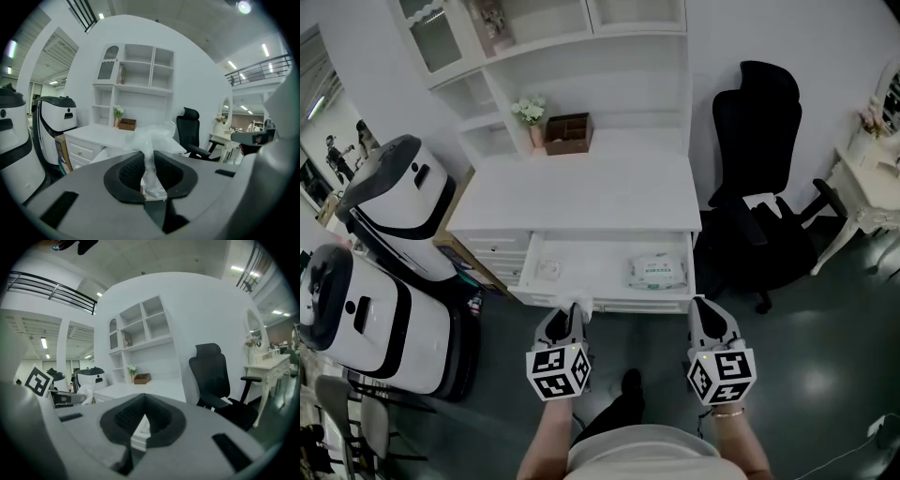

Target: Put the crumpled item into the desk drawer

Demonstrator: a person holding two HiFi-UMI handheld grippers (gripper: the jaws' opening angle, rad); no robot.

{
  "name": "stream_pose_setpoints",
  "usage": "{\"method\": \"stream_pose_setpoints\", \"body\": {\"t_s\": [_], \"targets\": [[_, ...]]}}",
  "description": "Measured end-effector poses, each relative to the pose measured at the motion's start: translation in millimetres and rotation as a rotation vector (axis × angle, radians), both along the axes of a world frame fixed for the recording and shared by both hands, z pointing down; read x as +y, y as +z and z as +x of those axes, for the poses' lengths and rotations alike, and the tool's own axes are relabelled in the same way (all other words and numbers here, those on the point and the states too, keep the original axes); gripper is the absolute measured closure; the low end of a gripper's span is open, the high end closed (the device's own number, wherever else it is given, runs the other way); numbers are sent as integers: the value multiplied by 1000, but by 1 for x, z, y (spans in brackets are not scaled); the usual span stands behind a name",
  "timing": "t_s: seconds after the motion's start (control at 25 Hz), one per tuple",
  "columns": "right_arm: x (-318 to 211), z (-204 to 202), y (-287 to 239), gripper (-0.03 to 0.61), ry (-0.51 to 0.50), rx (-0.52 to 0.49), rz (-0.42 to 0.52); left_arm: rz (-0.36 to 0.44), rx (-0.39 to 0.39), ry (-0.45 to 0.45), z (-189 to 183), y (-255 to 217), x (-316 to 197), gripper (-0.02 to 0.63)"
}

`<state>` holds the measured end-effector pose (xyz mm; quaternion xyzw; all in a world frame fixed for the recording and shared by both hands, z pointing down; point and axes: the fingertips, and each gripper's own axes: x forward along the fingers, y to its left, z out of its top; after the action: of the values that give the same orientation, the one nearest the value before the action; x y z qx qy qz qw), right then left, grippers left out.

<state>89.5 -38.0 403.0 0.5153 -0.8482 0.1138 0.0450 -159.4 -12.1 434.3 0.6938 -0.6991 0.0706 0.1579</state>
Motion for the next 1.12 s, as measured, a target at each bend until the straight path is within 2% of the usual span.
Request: {"method": "stream_pose_setpoints", "body": {"t_s": [0.24,0.52,1.12], "targets": [[-53,-21,-6,577,37,-2,-8,11,5,10,-31,-6,-55,563],[-89,-48,-4,577,68,11,-18,10,10,50,-55,-3,-102,563],[-115,-65,-3,577,104,45,-45,-21,5,95,-76,9,-148,563]]}}
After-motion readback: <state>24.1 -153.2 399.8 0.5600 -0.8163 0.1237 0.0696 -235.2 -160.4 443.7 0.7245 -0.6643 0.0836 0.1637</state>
